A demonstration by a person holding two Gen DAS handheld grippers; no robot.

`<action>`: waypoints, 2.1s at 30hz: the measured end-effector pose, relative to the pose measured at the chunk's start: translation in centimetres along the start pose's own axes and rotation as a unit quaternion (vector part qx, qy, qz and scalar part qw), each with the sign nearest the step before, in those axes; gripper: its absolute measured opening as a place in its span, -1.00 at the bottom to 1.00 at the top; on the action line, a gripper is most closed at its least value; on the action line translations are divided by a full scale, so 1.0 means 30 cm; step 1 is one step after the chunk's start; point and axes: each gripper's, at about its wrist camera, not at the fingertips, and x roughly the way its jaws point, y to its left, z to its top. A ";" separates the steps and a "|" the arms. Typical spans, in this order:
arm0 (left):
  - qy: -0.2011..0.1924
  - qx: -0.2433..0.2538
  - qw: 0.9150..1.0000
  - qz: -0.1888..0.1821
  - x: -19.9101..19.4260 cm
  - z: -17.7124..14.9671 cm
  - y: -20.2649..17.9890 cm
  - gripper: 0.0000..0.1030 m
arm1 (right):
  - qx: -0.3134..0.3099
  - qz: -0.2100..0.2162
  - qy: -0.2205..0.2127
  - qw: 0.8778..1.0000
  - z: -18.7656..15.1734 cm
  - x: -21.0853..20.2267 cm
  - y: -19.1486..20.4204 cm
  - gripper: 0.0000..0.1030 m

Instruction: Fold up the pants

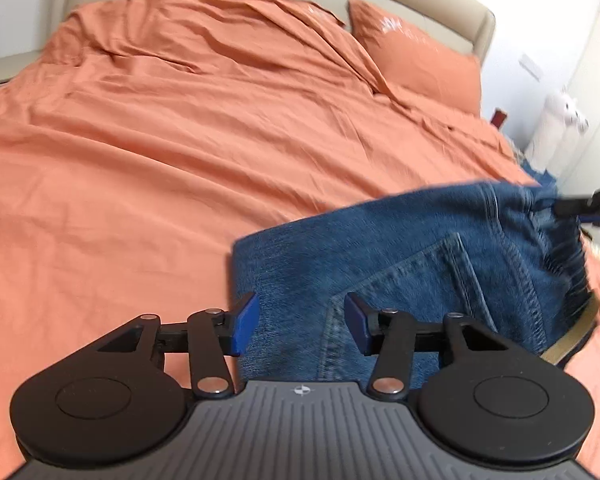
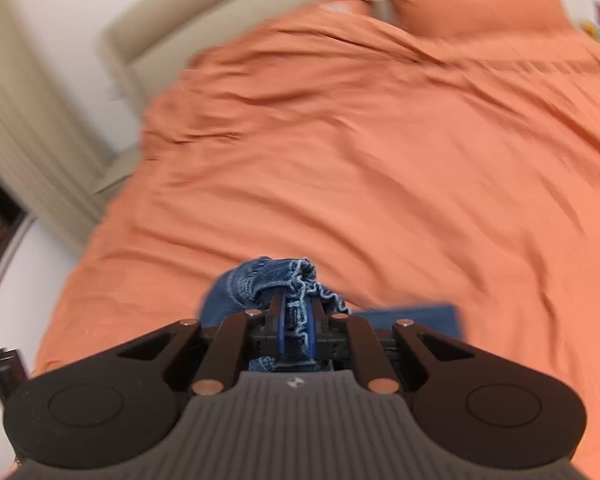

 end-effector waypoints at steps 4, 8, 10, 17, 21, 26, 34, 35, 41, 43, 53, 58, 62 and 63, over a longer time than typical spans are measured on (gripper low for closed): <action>0.006 0.003 1.000 0.000 0.104 0.000 -0.006 0.07 | 0.045 -0.036 0.018 0.998 -0.065 0.095 -0.201 -0.90; 0.012 0.003 1.000 0.009 0.191 0.021 0.000 0.05 | 0.078 -0.045 0.037 0.995 -0.100 0.172 -0.331 -0.91; 0.019 0.009 1.000 0.017 0.227 0.025 0.002 0.04 | 0.070 -0.050 0.042 0.995 -0.115 0.218 -0.352 -0.91; 0.038 0.006 0.999 0.037 0.304 0.036 0.024 0.04 | 0.071 -0.055 0.052 0.995 -0.154 0.342 -0.405 -0.89; 0.033 0.027 0.997 0.062 0.233 0.032 0.002 0.04 | 0.074 -0.058 0.039 0.995 -0.155 0.304 -0.397 -0.57; 0.007 0.061 0.997 0.046 0.031 -0.022 -0.033 0.04 | 0.071 -0.048 -0.009 0.996 -0.233 0.111 -0.394 -0.21; 0.010 0.122 0.992 0.028 -0.259 -0.191 -0.144 0.07 | 0.201 -0.010 -0.049 0.978 -0.518 -0.079 -0.509 0.04; 0.014 0.134 0.991 0.026 -0.283 -0.222 -0.163 0.11 | 0.219 0.005 -0.047 0.975 -0.542 -0.071 -0.524 0.04; 0.043 0.137 0.989 0.041 -0.299 -0.410 -0.208 0.20 | 0.260 0.070 -0.048 0.962 -0.584 -0.013 -0.545 0.04; 0.057 0.130 0.989 0.046 -0.265 -0.450 -0.201 0.20 | 0.266 0.078 -0.043 0.960 -0.586 0.006 -0.546 0.04; 0.035 0.263 0.956 0.126 -0.242 -0.523 -0.265 -0.61 | 0.268 0.093 -0.065 0.957 -0.575 0.007 -0.547 -0.74; 0.032 0.283 0.949 0.134 -0.276 -0.539 -0.250 -0.72 | 0.223 0.101 -0.090 0.965 -0.544 -0.064 -0.497 -0.81; 0.055 0.238 0.962 0.126 -0.209 -0.578 -0.194 -0.72 | 0.220 0.054 -0.055 0.972 -0.576 -0.021 -0.511 -0.82; 0.058 0.229 0.964 0.124 -0.195 -0.585 -0.186 -0.72 | 0.218 0.044 -0.048 0.974 -0.587 -0.002 -0.519 -0.82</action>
